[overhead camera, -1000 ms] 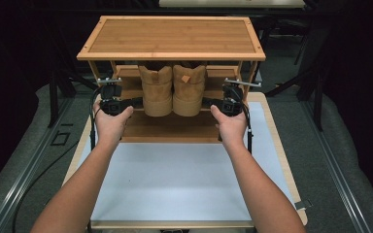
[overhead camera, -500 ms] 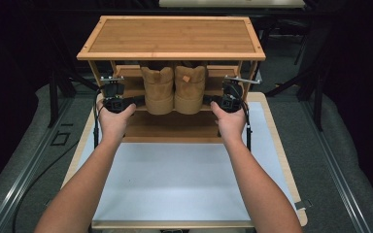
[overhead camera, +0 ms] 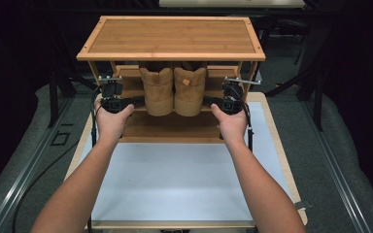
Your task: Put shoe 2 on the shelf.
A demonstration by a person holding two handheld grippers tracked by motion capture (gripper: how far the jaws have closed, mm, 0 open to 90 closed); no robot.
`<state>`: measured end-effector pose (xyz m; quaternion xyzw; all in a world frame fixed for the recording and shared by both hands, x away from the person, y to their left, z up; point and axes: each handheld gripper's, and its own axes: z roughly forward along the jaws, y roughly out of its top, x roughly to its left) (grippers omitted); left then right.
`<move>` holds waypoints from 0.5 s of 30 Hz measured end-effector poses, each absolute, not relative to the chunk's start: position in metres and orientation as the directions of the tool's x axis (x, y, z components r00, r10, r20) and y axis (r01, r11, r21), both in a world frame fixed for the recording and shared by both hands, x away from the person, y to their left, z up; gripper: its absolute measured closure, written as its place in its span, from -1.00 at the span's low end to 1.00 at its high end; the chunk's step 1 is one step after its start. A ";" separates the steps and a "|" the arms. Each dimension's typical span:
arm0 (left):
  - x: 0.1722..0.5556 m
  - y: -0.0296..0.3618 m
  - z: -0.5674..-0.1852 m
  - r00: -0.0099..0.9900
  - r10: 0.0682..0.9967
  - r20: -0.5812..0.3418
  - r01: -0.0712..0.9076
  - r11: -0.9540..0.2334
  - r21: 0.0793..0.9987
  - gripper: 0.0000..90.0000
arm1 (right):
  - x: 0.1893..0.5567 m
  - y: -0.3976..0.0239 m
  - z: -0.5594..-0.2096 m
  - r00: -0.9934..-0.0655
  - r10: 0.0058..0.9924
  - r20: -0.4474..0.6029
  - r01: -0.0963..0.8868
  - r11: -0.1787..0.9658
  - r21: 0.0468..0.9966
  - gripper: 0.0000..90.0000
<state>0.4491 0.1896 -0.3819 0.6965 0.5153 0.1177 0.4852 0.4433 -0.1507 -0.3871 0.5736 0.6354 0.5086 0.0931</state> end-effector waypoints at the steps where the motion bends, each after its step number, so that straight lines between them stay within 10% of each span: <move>1: 0.449 0.190 -0.382 0.441 0.832 -0.336 0.604 0.002 0.797 0.97 | 0.442 -0.151 -0.387 -0.327 0.824 0.464 0.633 -0.174 0.755 1.00; 15: 0.438 0.210 -0.375 0.430 0.841 -0.328 0.614 -0.006 0.790 0.95 | 0.433 -0.156 -0.380 -0.342 0.829 0.442 0.641 -0.138 0.755 1.00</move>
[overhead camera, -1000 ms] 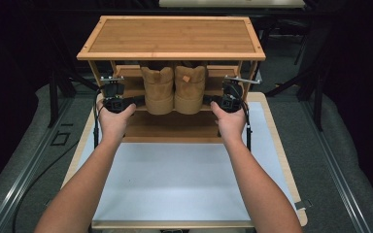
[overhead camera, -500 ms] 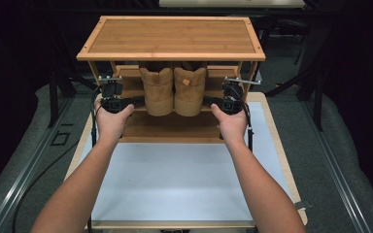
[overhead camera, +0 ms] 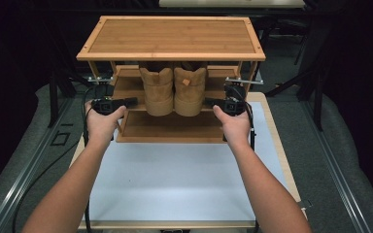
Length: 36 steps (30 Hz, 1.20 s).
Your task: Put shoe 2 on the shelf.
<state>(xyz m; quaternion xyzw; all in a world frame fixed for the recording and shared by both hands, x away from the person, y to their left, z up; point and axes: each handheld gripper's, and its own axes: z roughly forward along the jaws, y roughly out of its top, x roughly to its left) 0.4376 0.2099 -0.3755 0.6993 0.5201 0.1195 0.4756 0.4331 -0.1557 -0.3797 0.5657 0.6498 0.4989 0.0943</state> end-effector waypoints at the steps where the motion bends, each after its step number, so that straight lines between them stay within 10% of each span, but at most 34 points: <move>1: 0.438 0.210 -0.375 0.430 0.841 -0.328 0.614 -0.006 0.790 0.95 | 0.432 -0.157 -0.379 -0.340 0.831 0.441 0.642 -0.138 0.755 1.00; 36: 0.358 0.267 -0.385 0.515 0.818 -0.256 0.611 -0.141 0.779 0.71 | 0.350 -0.212 -0.377 -0.417 0.854 0.311 0.665 0.053 0.745 0.81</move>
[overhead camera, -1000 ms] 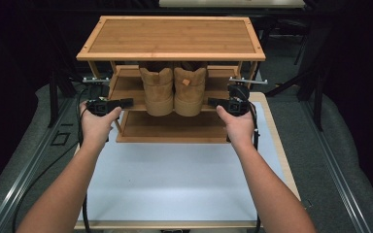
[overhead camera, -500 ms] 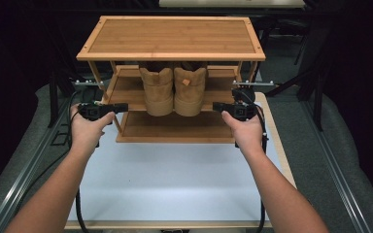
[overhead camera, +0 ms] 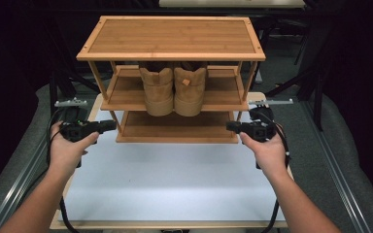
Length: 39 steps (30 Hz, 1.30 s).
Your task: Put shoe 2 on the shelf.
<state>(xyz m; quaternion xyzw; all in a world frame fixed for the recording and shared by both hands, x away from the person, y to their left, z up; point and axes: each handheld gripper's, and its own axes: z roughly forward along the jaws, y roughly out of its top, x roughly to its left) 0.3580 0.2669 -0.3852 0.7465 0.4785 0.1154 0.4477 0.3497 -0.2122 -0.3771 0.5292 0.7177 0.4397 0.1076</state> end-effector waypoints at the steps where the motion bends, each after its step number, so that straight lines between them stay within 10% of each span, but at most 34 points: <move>1: 0.354 0.270 -0.390 0.515 0.819 -0.255 0.610 -0.140 0.780 0.66 | 0.345 -0.216 -0.381 -0.411 0.857 0.311 0.672 0.054 0.739 0.80; 12: 0.314 0.294 -0.468 0.486 0.852 -0.196 0.599 -0.161 0.784 0.13 | 0.298 -0.249 -0.456 -0.351 0.902 0.252 0.634 0.030 0.773 0.21; 39: 0.302 0.310 -0.562 0.398 0.906 -0.143 0.639 -0.162 0.752 -0.23 | 0.274 -0.268 -0.555 -0.171 0.976 0.136 0.611 -0.004 0.792 -0.16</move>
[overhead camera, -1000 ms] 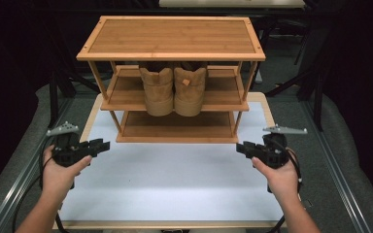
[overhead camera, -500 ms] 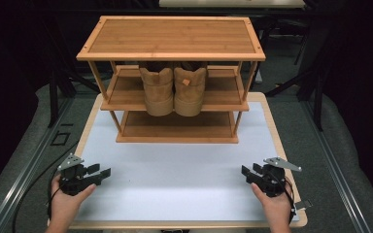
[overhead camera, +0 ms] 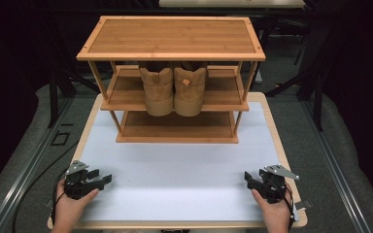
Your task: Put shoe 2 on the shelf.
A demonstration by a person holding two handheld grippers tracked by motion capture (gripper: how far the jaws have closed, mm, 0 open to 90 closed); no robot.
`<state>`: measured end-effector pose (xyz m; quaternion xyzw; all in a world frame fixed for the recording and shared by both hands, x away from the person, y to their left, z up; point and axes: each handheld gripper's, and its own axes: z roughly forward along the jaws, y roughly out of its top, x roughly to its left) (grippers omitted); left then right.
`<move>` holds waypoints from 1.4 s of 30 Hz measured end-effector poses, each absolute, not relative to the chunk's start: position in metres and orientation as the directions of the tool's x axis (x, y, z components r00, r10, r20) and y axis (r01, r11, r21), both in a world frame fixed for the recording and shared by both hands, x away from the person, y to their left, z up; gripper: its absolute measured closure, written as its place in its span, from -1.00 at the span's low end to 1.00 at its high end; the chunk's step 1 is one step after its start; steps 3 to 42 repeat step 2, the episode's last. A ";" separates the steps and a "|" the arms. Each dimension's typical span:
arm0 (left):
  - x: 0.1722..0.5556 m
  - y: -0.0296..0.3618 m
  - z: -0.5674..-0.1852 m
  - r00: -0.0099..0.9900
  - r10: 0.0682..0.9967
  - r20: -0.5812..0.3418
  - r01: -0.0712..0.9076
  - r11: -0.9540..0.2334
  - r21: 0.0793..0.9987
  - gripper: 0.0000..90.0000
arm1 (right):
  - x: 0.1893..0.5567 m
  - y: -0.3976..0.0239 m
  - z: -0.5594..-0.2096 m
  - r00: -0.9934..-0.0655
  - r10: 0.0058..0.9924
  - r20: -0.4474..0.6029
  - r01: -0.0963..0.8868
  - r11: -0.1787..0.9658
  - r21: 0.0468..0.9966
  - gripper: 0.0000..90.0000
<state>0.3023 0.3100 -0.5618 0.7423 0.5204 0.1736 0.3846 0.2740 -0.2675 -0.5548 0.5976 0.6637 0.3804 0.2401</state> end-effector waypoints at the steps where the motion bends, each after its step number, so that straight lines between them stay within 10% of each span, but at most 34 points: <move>1: 0.302 0.310 -0.562 0.398 0.906 -0.143 0.639 -0.162 0.752 -0.25 | 0.274 -0.268 -0.555 -0.171 0.976 0.136 0.611 -0.004 0.792 -0.16; 42: 0.303 0.311 -0.560 0.396 0.907 -0.147 0.630 -0.151 0.762 -0.25 | 0.274 -0.268 -0.555 -0.165 0.977 0.132 0.608 -0.005 0.794 -0.19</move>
